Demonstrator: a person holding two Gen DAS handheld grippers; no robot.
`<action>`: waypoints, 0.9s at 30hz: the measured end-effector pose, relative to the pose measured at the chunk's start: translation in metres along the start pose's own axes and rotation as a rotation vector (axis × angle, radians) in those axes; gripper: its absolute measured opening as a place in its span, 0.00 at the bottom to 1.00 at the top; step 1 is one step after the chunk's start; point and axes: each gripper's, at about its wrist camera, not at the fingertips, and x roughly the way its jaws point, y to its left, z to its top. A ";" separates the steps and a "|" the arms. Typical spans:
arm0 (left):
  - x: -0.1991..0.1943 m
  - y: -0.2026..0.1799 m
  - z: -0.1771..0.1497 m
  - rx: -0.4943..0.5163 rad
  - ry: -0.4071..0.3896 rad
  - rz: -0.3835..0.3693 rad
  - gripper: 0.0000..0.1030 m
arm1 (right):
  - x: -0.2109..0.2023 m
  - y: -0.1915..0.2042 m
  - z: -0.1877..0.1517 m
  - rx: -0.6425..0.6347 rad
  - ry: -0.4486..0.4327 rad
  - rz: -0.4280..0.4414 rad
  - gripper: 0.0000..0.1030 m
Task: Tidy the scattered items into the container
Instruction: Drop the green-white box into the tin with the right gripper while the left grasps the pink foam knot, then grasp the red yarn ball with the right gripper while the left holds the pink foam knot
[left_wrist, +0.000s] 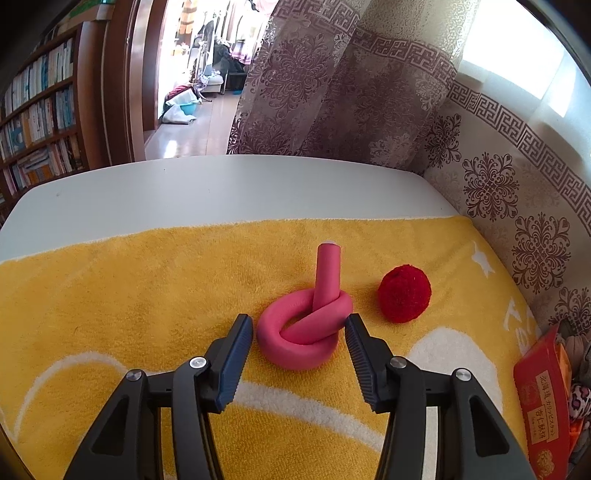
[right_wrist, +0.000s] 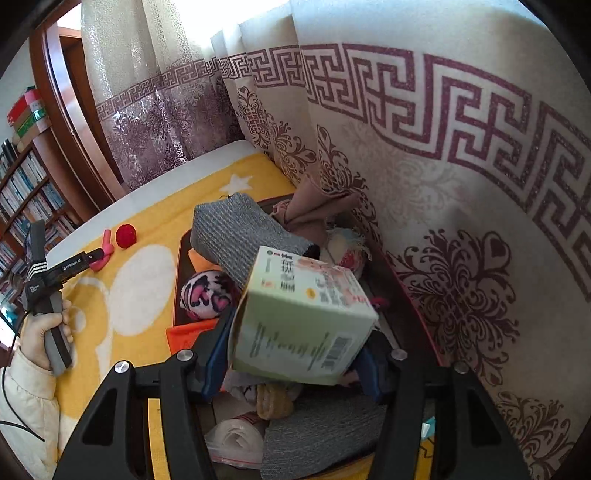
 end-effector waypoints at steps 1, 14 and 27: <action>0.001 0.001 0.000 0.000 0.001 -0.005 0.53 | -0.004 0.000 -0.001 0.002 -0.014 -0.019 0.61; 0.017 -0.002 0.008 0.015 0.032 -0.038 0.58 | -0.047 0.079 0.032 -0.046 -0.274 0.104 0.79; -0.002 0.019 0.014 -0.037 -0.016 -0.091 0.53 | 0.091 0.212 0.075 -0.099 -0.043 0.245 0.78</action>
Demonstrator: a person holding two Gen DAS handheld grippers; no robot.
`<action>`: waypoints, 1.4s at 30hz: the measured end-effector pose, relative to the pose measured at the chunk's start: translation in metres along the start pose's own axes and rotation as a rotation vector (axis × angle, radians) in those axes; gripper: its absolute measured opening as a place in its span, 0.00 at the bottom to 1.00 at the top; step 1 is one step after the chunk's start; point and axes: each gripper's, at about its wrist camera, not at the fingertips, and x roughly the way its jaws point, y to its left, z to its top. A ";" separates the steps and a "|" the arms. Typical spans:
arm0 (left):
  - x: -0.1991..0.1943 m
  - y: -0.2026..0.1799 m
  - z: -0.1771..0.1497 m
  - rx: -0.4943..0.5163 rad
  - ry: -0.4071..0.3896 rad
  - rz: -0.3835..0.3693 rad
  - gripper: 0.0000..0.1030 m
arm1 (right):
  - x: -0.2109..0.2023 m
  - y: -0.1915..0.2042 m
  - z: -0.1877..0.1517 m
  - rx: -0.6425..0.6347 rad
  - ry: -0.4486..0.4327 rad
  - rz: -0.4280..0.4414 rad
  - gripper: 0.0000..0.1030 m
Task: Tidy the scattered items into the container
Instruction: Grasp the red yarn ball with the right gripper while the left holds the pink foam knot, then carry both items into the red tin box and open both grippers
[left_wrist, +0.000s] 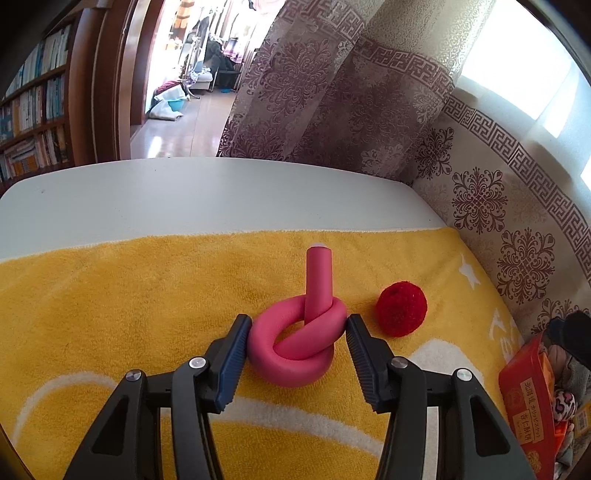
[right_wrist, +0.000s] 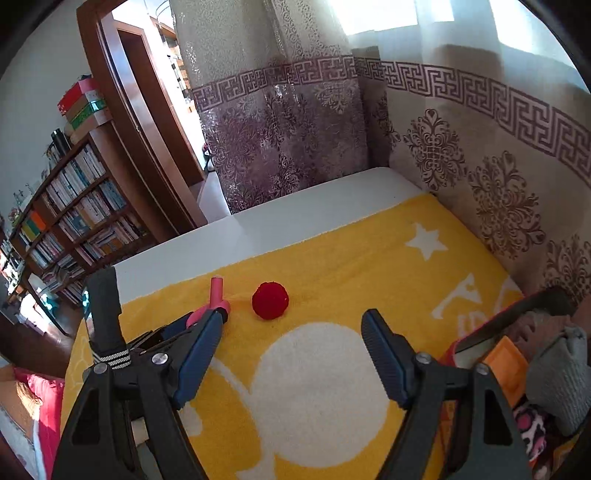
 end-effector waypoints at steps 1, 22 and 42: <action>-0.004 0.004 0.002 -0.013 -0.013 -0.003 0.53 | 0.013 0.003 0.004 -0.002 0.017 -0.005 0.78; -0.015 0.012 0.006 -0.038 -0.037 0.031 0.53 | 0.067 0.006 0.008 0.061 0.132 0.056 0.35; -0.108 -0.194 -0.077 0.320 -0.014 -0.278 0.53 | -0.216 -0.159 -0.095 0.104 -0.219 -0.029 0.36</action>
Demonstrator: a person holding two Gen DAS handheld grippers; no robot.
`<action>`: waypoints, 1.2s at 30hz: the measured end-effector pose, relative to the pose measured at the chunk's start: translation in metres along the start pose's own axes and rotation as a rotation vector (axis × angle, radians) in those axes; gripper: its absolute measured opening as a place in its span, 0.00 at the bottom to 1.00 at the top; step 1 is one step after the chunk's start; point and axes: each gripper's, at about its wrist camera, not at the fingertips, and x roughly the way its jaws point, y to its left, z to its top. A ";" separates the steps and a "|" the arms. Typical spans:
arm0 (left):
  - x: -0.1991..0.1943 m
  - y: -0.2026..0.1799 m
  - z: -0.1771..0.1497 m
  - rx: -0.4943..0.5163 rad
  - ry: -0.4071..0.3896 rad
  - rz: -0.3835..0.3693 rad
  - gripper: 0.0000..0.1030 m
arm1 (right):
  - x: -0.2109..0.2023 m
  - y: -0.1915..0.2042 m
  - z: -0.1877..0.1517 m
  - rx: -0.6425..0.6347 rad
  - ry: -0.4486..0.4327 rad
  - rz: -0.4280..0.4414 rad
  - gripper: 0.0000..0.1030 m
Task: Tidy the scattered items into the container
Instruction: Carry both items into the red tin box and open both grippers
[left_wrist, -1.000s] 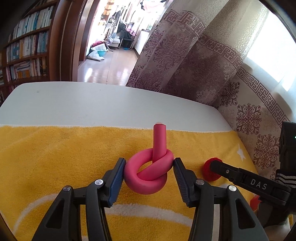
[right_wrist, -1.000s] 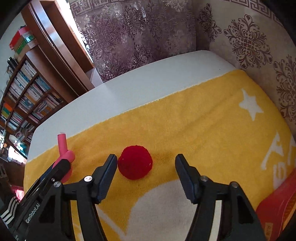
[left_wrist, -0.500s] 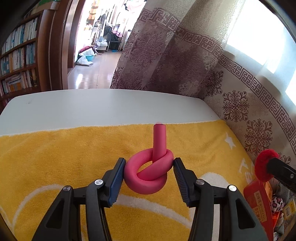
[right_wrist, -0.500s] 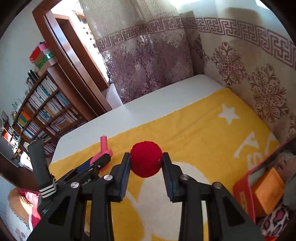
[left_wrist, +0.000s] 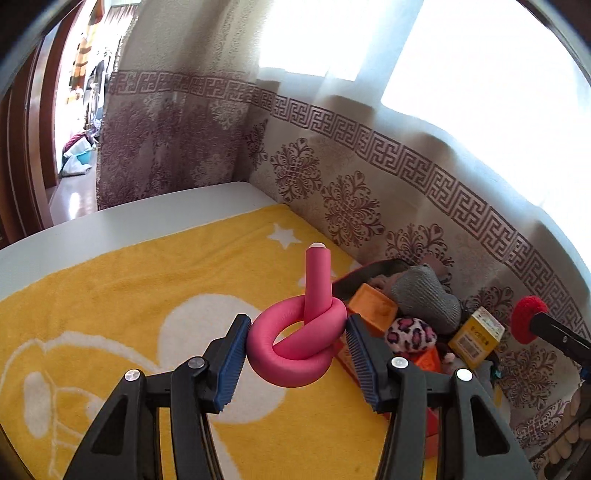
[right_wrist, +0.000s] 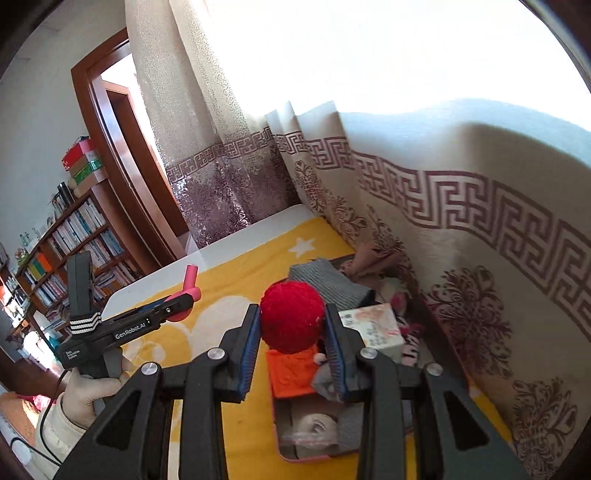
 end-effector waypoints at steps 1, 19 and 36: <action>-0.001 -0.014 -0.003 0.014 0.003 -0.024 0.53 | -0.006 -0.009 -0.004 0.004 -0.004 -0.006 0.36; 0.040 -0.137 -0.069 0.171 0.165 -0.109 0.53 | 0.019 -0.053 -0.041 -0.081 0.100 0.040 0.35; 0.002 -0.127 -0.057 0.120 0.045 -0.098 0.90 | 0.002 -0.060 -0.045 -0.094 0.033 -0.028 0.79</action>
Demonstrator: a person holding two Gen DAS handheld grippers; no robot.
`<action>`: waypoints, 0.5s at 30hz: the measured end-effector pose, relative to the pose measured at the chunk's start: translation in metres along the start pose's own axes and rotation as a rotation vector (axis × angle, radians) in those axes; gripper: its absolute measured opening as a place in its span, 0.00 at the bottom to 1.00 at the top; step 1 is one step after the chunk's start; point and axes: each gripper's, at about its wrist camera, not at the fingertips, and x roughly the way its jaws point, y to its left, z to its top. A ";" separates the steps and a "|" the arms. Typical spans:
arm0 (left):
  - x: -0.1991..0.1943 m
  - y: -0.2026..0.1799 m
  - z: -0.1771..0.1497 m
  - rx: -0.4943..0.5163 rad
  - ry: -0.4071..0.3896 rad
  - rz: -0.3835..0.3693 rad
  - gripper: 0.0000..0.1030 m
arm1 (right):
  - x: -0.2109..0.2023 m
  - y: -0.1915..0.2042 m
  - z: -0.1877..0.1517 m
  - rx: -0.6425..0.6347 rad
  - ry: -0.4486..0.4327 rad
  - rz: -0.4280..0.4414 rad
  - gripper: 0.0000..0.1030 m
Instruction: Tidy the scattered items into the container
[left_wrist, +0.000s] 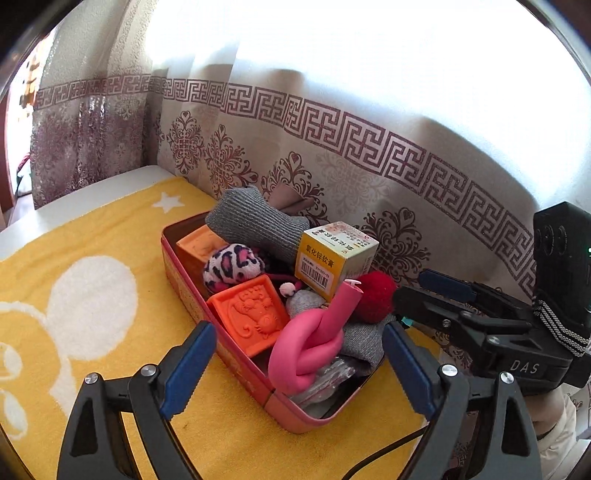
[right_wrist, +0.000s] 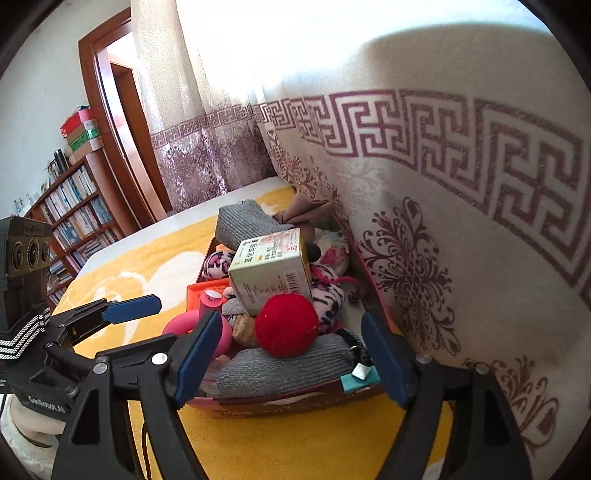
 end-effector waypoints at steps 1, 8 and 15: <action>-0.006 -0.002 0.000 0.010 -0.014 0.039 0.90 | -0.008 -0.001 -0.001 0.007 -0.016 -0.001 0.79; -0.045 -0.010 -0.005 0.053 -0.149 0.233 0.99 | -0.048 -0.016 -0.018 0.074 -0.097 -0.050 0.83; -0.057 -0.023 -0.012 0.065 -0.151 0.335 0.99 | -0.054 -0.007 -0.032 0.068 -0.090 -0.031 0.83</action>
